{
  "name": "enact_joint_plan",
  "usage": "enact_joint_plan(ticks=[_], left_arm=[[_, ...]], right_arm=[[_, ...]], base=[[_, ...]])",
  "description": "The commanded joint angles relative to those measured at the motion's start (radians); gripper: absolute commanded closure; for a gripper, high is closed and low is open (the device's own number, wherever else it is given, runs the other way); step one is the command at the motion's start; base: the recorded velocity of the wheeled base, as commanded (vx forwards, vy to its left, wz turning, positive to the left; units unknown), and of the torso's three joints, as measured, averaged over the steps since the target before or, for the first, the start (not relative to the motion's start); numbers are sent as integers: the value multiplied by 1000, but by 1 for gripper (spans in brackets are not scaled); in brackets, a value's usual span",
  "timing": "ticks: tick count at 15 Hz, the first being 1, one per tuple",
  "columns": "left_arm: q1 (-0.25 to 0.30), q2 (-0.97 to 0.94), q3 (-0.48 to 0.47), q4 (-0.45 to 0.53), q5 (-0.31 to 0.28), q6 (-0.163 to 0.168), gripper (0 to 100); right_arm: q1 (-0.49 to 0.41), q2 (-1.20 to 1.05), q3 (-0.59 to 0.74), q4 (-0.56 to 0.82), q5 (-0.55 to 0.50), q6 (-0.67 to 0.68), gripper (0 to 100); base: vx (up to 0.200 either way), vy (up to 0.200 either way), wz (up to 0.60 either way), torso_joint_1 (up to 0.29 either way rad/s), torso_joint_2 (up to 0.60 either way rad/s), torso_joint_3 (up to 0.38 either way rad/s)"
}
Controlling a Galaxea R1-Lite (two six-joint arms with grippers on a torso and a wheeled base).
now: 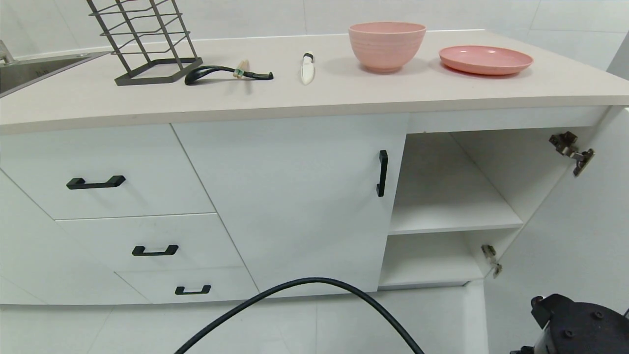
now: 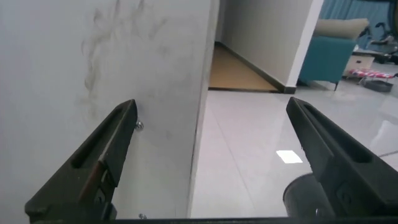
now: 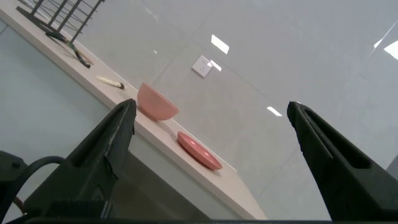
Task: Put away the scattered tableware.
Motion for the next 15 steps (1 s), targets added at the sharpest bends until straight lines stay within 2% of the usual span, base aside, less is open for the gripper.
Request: enact_joint_plan(ticks=[1, 4, 6, 11, 13, 15], left_arm=[[-10, 39, -32, -8, -7, 1, 0], [-9, 39, -17, -39, -38, 1, 0], [-3, 24, 55, -88, -49, 1, 0], [82, -112, 439, -286, -49, -1, 0], [175, -209, 686, -386, -46, 9, 0], [246, -260, 856, -479, -46, 28, 0]], right_arm=[[0, -4, -1, 0, 2, -1, 0], [1, -7, -7, 0, 2, -1, 0], [1, -12, -2, 0, 2, -1, 0], [8, -20, 45, 1, 2, -1, 0], [9, -23, 105, 3, 2, -1, 0], [11, -15, 156, 4, 3, -1, 0]], base=[[0, 0, 0, 0, 0, 0], [0, 0, 0, 0, 0, 0], [0, 0, 0, 0, 0, 0], [0, 0, 0, 0, 0, 0], [0, 0, 0, 0, 0, 0], [0, 0, 0, 0, 0, 0]])
